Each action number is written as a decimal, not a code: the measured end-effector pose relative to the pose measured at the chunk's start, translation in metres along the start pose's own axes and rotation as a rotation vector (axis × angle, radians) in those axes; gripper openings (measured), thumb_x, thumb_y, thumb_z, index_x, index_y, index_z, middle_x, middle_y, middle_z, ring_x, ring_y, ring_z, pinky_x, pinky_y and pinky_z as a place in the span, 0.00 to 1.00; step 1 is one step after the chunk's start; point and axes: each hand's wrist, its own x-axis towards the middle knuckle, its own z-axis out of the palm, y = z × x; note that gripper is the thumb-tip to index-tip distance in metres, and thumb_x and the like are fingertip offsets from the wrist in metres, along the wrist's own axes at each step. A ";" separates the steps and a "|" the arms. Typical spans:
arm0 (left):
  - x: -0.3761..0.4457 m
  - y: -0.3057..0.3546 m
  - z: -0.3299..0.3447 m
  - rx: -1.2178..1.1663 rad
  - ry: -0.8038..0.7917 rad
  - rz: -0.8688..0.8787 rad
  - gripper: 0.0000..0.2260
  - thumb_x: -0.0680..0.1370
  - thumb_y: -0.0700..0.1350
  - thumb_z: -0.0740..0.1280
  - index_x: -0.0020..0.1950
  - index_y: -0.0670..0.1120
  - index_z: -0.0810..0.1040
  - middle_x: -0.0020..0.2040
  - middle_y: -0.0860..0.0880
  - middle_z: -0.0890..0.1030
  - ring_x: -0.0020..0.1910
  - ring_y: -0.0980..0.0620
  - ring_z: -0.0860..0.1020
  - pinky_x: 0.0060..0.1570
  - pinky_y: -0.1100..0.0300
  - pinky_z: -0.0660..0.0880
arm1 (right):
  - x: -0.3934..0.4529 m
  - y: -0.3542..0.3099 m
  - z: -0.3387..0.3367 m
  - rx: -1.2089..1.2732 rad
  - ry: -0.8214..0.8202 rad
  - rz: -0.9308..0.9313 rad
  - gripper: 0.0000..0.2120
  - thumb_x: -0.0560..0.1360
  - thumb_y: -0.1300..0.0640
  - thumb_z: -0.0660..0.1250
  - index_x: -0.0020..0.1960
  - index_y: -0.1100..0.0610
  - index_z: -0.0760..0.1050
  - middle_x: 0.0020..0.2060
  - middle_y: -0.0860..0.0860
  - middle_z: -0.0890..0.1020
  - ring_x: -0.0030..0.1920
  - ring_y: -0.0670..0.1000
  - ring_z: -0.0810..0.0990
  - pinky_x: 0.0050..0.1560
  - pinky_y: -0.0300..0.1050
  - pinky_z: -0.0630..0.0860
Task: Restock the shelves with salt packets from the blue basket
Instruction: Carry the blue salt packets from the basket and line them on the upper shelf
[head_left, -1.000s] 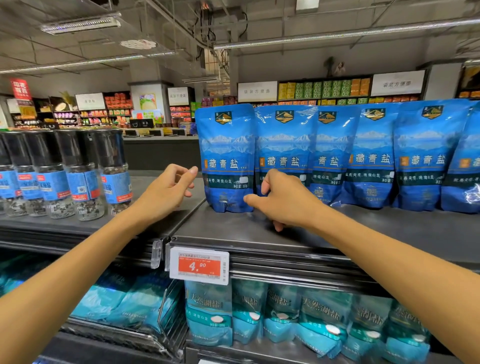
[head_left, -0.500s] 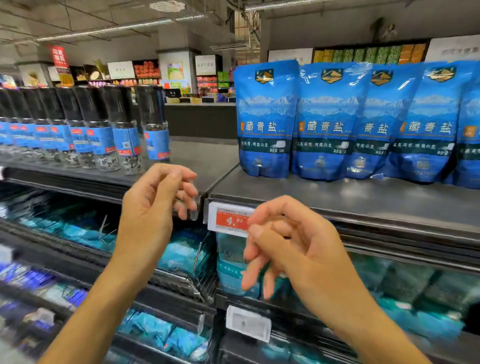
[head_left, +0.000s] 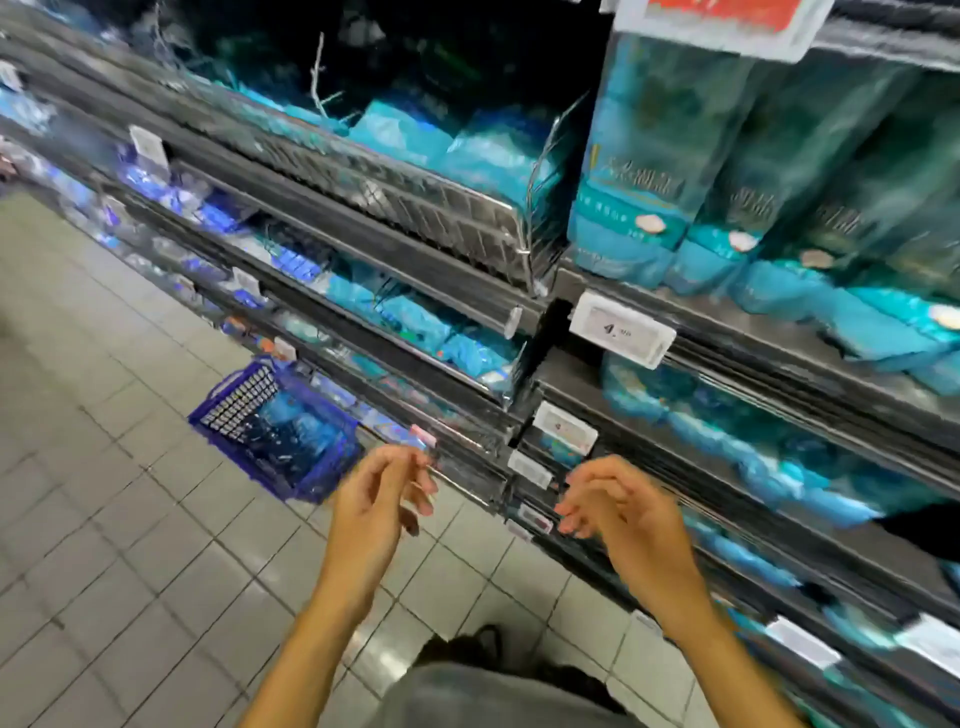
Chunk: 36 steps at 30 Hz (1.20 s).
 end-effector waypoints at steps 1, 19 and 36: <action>-0.012 -0.016 -0.005 -0.008 0.051 -0.071 0.13 0.86 0.41 0.57 0.47 0.43 0.79 0.35 0.47 0.80 0.30 0.52 0.76 0.27 0.59 0.69 | -0.007 0.017 -0.001 -0.019 -0.006 0.061 0.05 0.79 0.67 0.66 0.47 0.60 0.79 0.36 0.56 0.85 0.35 0.49 0.84 0.36 0.38 0.78; -0.199 -0.127 -0.052 -0.180 0.776 -0.545 0.13 0.85 0.41 0.59 0.47 0.44 0.81 0.33 0.47 0.82 0.31 0.50 0.77 0.28 0.61 0.72 | -0.048 0.113 0.067 -0.295 -0.492 0.500 0.14 0.80 0.66 0.64 0.39 0.53 0.78 0.28 0.48 0.82 0.28 0.44 0.80 0.26 0.37 0.73; -0.161 -0.162 -0.251 -0.207 0.914 -0.605 0.10 0.85 0.41 0.60 0.51 0.42 0.81 0.41 0.43 0.83 0.35 0.48 0.79 0.32 0.55 0.74 | 0.048 0.087 0.297 -0.396 -0.687 0.385 0.04 0.80 0.62 0.67 0.49 0.61 0.79 0.35 0.55 0.85 0.33 0.49 0.81 0.28 0.42 0.73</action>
